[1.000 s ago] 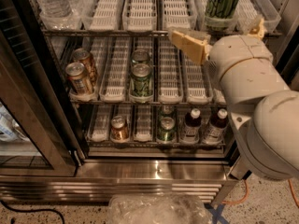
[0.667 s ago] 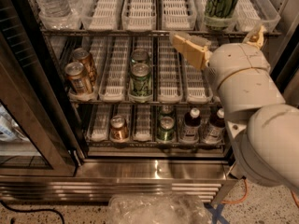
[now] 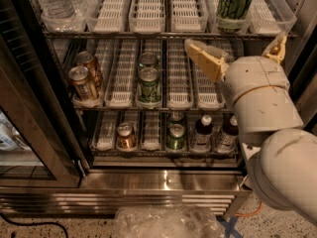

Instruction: Pick green can from top shelf of fridge

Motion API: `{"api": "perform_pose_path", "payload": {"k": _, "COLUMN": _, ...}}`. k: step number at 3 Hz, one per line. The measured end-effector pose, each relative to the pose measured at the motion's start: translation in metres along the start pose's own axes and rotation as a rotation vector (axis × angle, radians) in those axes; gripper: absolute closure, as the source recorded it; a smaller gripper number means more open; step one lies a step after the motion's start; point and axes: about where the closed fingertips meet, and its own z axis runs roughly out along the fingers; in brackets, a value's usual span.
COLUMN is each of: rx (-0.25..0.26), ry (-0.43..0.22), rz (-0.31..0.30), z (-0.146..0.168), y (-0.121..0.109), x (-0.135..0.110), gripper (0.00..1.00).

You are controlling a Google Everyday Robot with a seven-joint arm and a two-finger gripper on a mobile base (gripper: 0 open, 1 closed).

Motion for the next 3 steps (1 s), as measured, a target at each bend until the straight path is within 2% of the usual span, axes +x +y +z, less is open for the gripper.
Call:
{"api": "perform_pose_path", "payload": {"k": 2, "rx": 0.000, "ry": 0.000, "rz": 0.000, "z": 0.0000, "y": 0.0000, "x": 0.0000, "gripper": 0.37}}
{"api": "perform_pose_path", "payload": {"k": 3, "rx": 0.000, "ry": 0.000, "rz": 0.000, "z": 0.0000, "y": 0.0001, "x": 0.0000, "gripper": 0.20}}
